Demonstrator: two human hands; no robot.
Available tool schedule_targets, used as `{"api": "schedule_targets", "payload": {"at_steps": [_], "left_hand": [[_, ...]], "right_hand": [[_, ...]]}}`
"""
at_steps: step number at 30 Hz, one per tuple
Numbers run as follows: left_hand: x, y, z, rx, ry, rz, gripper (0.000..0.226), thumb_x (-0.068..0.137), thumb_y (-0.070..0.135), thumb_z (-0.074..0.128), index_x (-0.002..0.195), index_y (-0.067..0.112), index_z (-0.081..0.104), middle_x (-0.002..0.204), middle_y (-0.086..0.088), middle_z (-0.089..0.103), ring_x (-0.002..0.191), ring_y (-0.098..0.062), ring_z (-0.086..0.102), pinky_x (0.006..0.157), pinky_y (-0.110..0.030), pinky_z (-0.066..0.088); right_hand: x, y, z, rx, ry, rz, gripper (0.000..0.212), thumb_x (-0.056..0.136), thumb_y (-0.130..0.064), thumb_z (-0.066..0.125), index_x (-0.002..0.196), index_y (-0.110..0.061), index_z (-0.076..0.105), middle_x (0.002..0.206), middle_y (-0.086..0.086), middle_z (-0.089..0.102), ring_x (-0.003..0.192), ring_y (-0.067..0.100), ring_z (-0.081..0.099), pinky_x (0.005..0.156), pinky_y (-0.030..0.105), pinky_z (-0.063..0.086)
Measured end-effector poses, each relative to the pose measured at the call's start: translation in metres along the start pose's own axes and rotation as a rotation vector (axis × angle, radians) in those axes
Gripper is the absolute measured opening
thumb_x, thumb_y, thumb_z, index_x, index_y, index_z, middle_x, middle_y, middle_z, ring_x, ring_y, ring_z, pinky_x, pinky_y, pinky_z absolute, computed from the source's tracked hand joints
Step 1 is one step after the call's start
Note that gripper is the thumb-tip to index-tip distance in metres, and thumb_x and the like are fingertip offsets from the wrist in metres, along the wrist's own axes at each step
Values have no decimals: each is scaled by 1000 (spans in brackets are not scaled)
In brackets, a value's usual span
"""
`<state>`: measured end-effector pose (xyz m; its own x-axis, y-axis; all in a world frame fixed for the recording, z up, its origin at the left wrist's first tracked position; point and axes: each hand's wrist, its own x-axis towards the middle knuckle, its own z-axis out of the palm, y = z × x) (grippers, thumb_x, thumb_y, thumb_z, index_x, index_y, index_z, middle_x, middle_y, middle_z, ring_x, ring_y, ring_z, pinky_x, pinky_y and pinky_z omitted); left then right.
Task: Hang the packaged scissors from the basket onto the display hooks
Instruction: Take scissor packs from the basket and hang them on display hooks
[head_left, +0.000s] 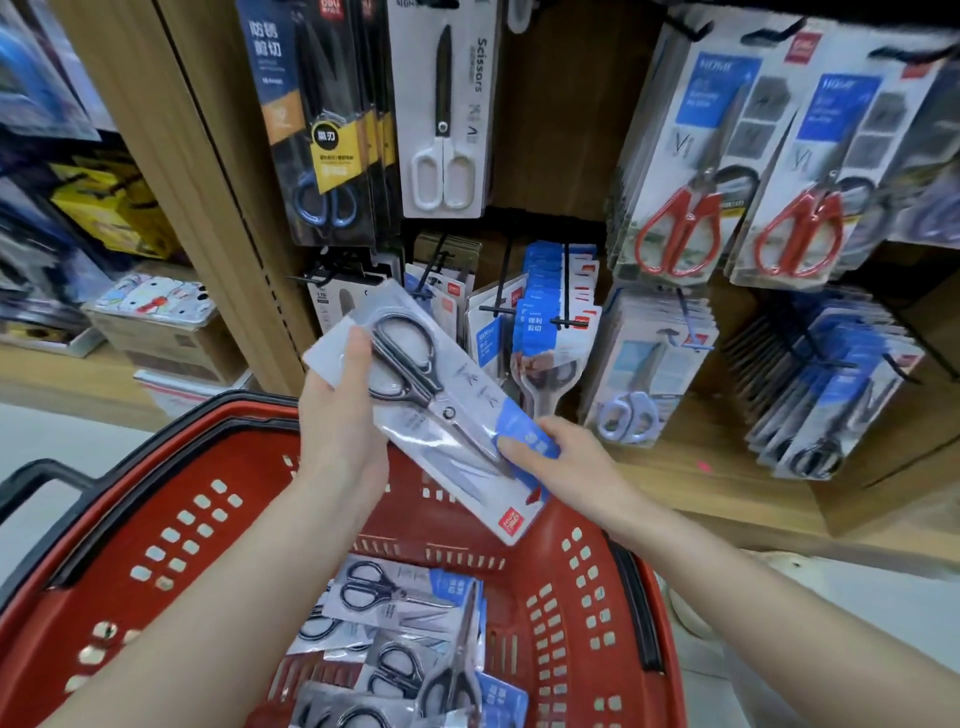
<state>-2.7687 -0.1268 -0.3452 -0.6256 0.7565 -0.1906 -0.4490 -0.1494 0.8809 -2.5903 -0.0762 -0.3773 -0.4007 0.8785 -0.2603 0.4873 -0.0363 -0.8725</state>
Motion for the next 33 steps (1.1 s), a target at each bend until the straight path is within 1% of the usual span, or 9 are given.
{"api": "schedule_targets", "payload": {"at_steps": [4,8,12,15,20,25,28,31,33], "left_hand": [[-7,-4,5,-123,-19,-39,38,98,33,48,132,17,52,125,-4,64,112,-20,63,97,-42,49],[-23,-19,15,74,-117,-116,22,92,24,60,112,17,66,110,-3,71,108,-22,64,98,-40,47],[-46,-49,37,506,-369,-113,19,81,11,72,99,17,67,94,-5,74,93,-21,69,85,-35,53],[-59,-74,64,542,-462,-69,23,81,0,70,98,13,61,77,3,74,76,-9,66,69,-19,51],[-77,-116,117,524,-585,-43,33,80,-14,64,104,6,54,73,7,71,68,1,67,63,-11,50],[-87,-151,170,976,-747,170,44,79,11,74,111,23,46,100,12,56,98,-12,58,77,-19,40],[-80,-155,208,1242,-859,470,51,89,27,62,134,18,39,123,1,46,119,-15,45,91,-22,34],[-74,-152,249,1318,-951,642,48,95,28,52,139,20,37,137,2,40,129,-14,37,102,-26,29],[-69,-157,273,1385,-1004,779,49,96,25,50,142,19,35,142,0,38,132,-16,35,107,-29,28]], "right_hand": [[-15,13,-35,246,-43,174,18,82,-19,72,94,-6,68,76,5,69,65,7,62,67,18,52],[-24,23,-82,577,250,149,32,83,-16,69,101,9,63,88,8,70,70,10,67,64,21,56],[-33,40,-130,917,487,119,29,91,-22,59,114,-5,63,108,13,69,92,21,66,79,30,56],[-51,59,-150,1068,603,134,15,97,-17,51,95,-8,62,99,11,67,85,16,63,84,30,52],[-75,96,-177,1279,627,157,17,101,-13,39,103,-13,56,92,0,67,81,8,63,72,25,51],[-85,120,-234,1103,843,30,16,101,-21,44,104,-21,60,103,-6,68,87,4,65,71,22,50],[-84,130,-269,823,1023,-11,19,98,-21,52,86,-17,66,80,-10,69,75,3,63,71,17,49],[-71,148,-294,437,1083,67,24,93,-19,58,69,-15,61,61,-8,56,51,-6,48,52,9,38],[-58,163,-306,325,1046,102,23,92,-20,59,69,-17,61,64,-5,60,59,2,54,56,17,41]]}}
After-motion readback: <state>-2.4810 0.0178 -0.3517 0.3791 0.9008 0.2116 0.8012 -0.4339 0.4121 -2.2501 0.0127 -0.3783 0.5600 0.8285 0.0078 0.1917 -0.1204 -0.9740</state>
